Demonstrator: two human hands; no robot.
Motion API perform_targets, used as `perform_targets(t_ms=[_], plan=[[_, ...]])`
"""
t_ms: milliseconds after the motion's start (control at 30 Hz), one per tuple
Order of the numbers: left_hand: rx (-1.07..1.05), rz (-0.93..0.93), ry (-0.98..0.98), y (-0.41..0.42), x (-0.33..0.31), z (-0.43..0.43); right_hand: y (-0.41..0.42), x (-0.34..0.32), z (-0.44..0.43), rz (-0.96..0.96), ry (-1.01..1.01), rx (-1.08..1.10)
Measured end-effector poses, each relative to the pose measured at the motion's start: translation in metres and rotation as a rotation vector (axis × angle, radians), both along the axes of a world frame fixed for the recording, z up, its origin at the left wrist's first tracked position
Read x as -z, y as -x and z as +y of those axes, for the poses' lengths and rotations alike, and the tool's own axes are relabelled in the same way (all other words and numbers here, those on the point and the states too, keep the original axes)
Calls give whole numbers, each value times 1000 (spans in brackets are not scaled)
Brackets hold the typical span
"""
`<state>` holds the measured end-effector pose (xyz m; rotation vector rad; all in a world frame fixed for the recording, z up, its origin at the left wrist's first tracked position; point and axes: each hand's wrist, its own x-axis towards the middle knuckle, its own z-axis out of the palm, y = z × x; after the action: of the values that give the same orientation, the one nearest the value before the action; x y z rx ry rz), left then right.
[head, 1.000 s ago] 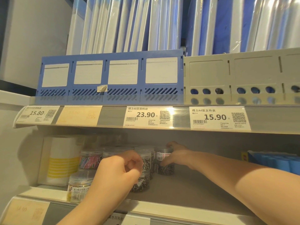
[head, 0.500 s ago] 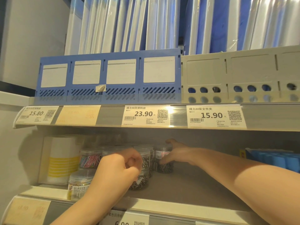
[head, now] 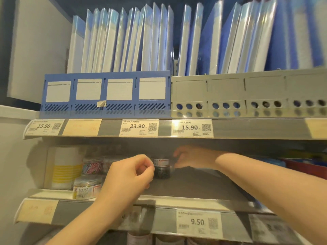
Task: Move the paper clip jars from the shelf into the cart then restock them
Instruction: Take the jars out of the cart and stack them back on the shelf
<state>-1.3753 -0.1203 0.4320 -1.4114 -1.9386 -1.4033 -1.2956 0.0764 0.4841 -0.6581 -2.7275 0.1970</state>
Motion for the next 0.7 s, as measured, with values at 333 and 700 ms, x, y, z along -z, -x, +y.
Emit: perform_targets(t_ms=[333, 700], plan=[[278, 42, 50, -124, 24, -17, -171, 52, -100, 368, 183, 100], [1017, 36, 226, -349, 95, -79, -428, 138, -295, 296, 70, 654]])
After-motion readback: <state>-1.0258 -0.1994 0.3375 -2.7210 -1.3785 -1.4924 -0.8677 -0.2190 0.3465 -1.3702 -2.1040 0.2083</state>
